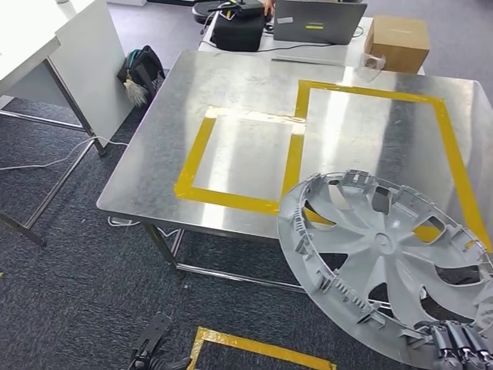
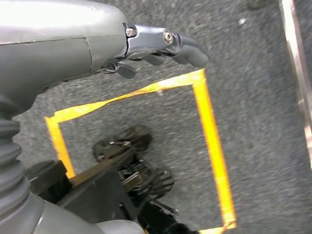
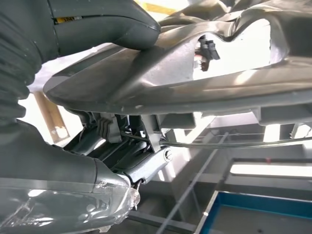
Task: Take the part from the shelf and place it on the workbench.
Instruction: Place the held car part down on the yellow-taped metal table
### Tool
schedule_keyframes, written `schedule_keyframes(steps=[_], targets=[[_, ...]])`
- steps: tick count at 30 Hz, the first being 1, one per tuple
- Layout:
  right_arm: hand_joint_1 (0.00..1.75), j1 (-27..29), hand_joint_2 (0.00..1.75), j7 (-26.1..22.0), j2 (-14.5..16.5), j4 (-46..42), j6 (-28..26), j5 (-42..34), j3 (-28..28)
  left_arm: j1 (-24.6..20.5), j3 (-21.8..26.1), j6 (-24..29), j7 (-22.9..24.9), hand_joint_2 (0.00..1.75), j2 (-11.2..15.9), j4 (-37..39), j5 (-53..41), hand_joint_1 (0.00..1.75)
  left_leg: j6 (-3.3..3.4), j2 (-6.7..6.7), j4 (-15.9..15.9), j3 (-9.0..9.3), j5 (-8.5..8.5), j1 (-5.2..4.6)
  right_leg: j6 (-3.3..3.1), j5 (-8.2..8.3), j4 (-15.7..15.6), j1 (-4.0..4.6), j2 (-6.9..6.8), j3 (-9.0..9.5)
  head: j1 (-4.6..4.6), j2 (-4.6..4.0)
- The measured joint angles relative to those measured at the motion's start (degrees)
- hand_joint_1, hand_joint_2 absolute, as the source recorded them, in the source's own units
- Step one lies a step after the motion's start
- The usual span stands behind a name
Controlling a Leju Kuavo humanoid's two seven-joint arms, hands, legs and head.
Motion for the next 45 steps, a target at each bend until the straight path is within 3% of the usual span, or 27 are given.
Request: schedule_keyframes(steps=[1, 3, 5, 7, 9, 11, 13, 14, 16, 18, 22, 24, 26, 28, 29, 32, 34, 36, 39, 45], targets=[[1.75, 0.1, 1.75, 0.7, -0.2, 0.1, 0.0, -0.1, 0.0, 0.0, 0.2, 0.0, -0.2, 1.75, 0.0, 0.0, 0.2, 0.0, -0.24, -0.01, 0.0, 0.72, -0.62, -0.02, 0.0, 2.21, -3.1, 0.02, -0.02, 0.59, 0.02, 0.0], [1.75, 0.2, 1.75, 1.6, -0.5, 0.3, 0.0, -0.5, -0.1, -0.1, 0.5, 0.0, -0.4, 1.75, 0.0, -0.2, 0.5, 0.0, -0.78, 0.01, -0.1, 1.34, -1.44, -0.14, -0.69, 4.16, -6.8, 0.16, -0.05, 1.37, 0.0, 0.0], [1.75, 0.4, 1.75, 2.0, -0.7, 0.4, 0.0, -1.3, -0.4, -0.2, 0.9, 0.0, -0.5, 1.75, 0.0, -0.3, 0.7, 0.0, -1.17, 0.03, -0.3, 1.58, -1.66, -0.24, -1.75, 3.81, -7.3, 0.25, -0.02, 1.78, -0.09, 0.0], [1.75, 0.8, 1.75, 2.0, -0.8, 0.4, 0.0, -2.6, -1.0, -0.3, 1.2, 0.1, -0.6, 1.75, -0.1, -0.4, 1.0, 0.0, -1.61, 0.08, 1.3, 1.1, -1.41, -0.26, -2.37, 3.72, -7.9, 0.01, -0.02, 2.86, -0.28, 0.0], [1.75, 1.0, 1.75, 1.5, -0.7, 0.4, 0.0, -4.1, -1.9, -0.3, 1.5, 0.3, -0.6, 1.75, -0.1, -0.5, 1.2, 0.0, -2.18, 0.17, 6.8, -2.25, -1.63, -0.19, -2.89, 3.36, -8.8, -0.2, -0.09, 4.28, -0.5, 0.0], [1.75, 1.0, 1.75, 0.3, -0.7, 0.4, 0.0, -5.2, -2.8, -0.1, 1.8, 0.3, -0.6, 1.75, -0.1, -0.5, 1.3, 0.0, -2.55, 0.21, 13.5, -7.48, -3.8, -0.07, -3.23, 2.78, -9.4, -0.24, -0.03, 5.43, -0.63, 0.0], [1.75, 1.2, 1.75, -1.0, -0.7, 0.6, 0.0, -6.0, -3.7, 0.1, 2.0, 0.4, -0.6, 1.75, 0.0, -0.5, 1.4, 0.0, -2.55, 0.21, 15.6, -10.87, -4.81, -0.07, -3.31, 1.82, -9.7, -0.24, 0.16, 6.82, -0.67, 0.0], [1.75, 1.2, 1.75, -1.7, -0.6, 0.6, 0.0, -6.4, -4.1, 0.1, 2.1, 0.4, -0.6, 1.75, 0.0, -0.5, 1.5, 0.0, -2.4, 0.21, 14.2, -11.27, -3.71, -0.11, -3.26, 1.29, -9.7, -0.24, 0.24, 7.57, -0.68, 0.0], [1.75, 1.3, 1.75, -3.6, 0.0, 0.8, 0.0, -7.3, -5.0, 0.2, 2.4, 0.5, -0.6, 1.75, 0.1, -0.5, 1.6, 0.0, -1.72, 0.26, 7.7, -10.08, 1.85, -0.37, -3.01, 0.1, -9.8, -0.2, 0.34, 9.09, -0.68, 0.0], [1.75, 1.3, 1.75, -5.8, 0.9, 0.9, 0.0, -8.1, -6.0, 0.2, 2.7, 0.5, -0.5, 1.75, 0.3, -0.5, 1.6, 0.0, -1.1, 0.18, 2.0, -8.7, 5.33, -0.7, -2.54, -1.19, -9.9, 0.01, 0.48, 10.03, -0.78, 0.0], [1.75, 1.3, 1.75, -8.4, 2.4, 1.1, 0.0, -9.5, -7.7, 0.3, 3.0, 0.7, -0.1, 1.75, 0.3, -0.5, 1.8, 0.0, -0.63, 0.06, -0.3, -6.82, 6.09, -0.35, -1.45, -2.11, -9.5, 0.31, 0.37, 11.92, -0.63, 0.0], [1.75, 1.3, 1.75, -9.0, 3.0, 1.3, 0.0, -10.6, -8.5, 0.2, 3.1, 1.0, 0.1, 1.75, 0.3, -0.5, 1.8, 0.0, -0.21, 0.13, -0.4, -5.79, 5.96, -0.17, -0.94, -3.28, -5.0, 0.26, 0.1, 9.58, -0.44, 0.0], [1.75, 1.2, 1.75, -9.8, 3.6, 1.5, 0.0, -12.3, -9.6, 0.3, 3.4, 1.5, 0.8, 1.75, 0.4, -0.5, 1.9, 0.0, 0.11, 0.16, -0.4, -5.25, 5.29, -0.16, -0.52, -6.22, 2.0, 0.22, -0.01, 5.07, -0.26, 0.0], [1.75, 1.2, 1.75, -10.9, 4.4, 1.9, 0.1, -14.4, -11.2, 0.6, 3.6, 2.0, 1.4, 1.75, 0.6, -0.5, 1.9, 0.0, 0.18, 0.08, -0.4, -4.56, 4.5, -0.16, -0.31, -8.26, 4.9, 0.2, -0.01, 1.76, -0.2, 0.0], [1.75, 1.2, 1.75, -11.6, 4.9, 2.1, 0.2, -15.6, -12.0, 0.8, 3.8, 2.3, 1.6, 1.75, 0.7, -0.5, 1.9, 0.0, 0.15, 0.0, -0.4, -4.01, 4.05, -0.15, -0.29, -7.36, 3.8, 0.18, -0.01, 1.33, -0.19, 0.0], [1.75, 0.9, 1.75, -14.0, 6.4, 2.5, 1.5, -19.0, -14.8, 1.3, 4.2, 3.1, 2.2, 1.75, 1.0, -0.4, 1.9, 0.0, -0.38, -0.2, -0.4, -2.1, 2.69, -0.12, -0.37, 0.6, -5.7, 0.13, 0.0, 3.29, -0.17, -0.01], [1.75, 0.4, 1.75, -15.7, 7.6, 2.6, 3.1, -21.6, -17.0, 1.4, 4.5, 3.5, 2.6, 1.75, 1.3, -0.4, 1.9, 0.0, -0.84, -0.2, -0.4, -1.73, 2.28, -0.28, -1.08, 3.03, -8.5, 0.22, 0.05, 3.9, -0.22, -0.01], [1.75, 0.0, 1.75, -16.6, 8.6, 2.8, 4.5, -23.9, -19.3, 1.5, 4.6, 3.7, 2.9, 1.75, 1.6, -0.4, 1.9, 0.0, -0.7, -0.18, -0.4, -1.78, 2.23, -0.43, -1.57, 3.63, -8.6, 0.19, 0.08, 3.99, -0.34, 0.0], [1.75, -0.8, 1.75, -17.3, 9.6, 3.3, 6.5, -27.6, -22.4, 1.7, 4.8, 3.7, 2.9, 1.75, 1.9, -0.4, 1.8, 0.0, 0.12, -0.21, -0.8, -1.66, 2.42, -0.53, -1.55, 3.86, -8.9, 0.06, 0.14, 4.01, -0.47, 0.0], [1.75, -3.3, 1.75, -18.0, 10.8, 4.9, 10.5, -31.5, -28.7, 1.8, 5.5, 3.7, 2.9, 1.75, 2.2, -0.4, 1.5, 0.0, 0.08, -0.18, -1.7, -1.18, 2.36, -0.53, -2.14, 3.48, -8.9, 0.21, 0.25, 4.08, -0.46, 0.0]])
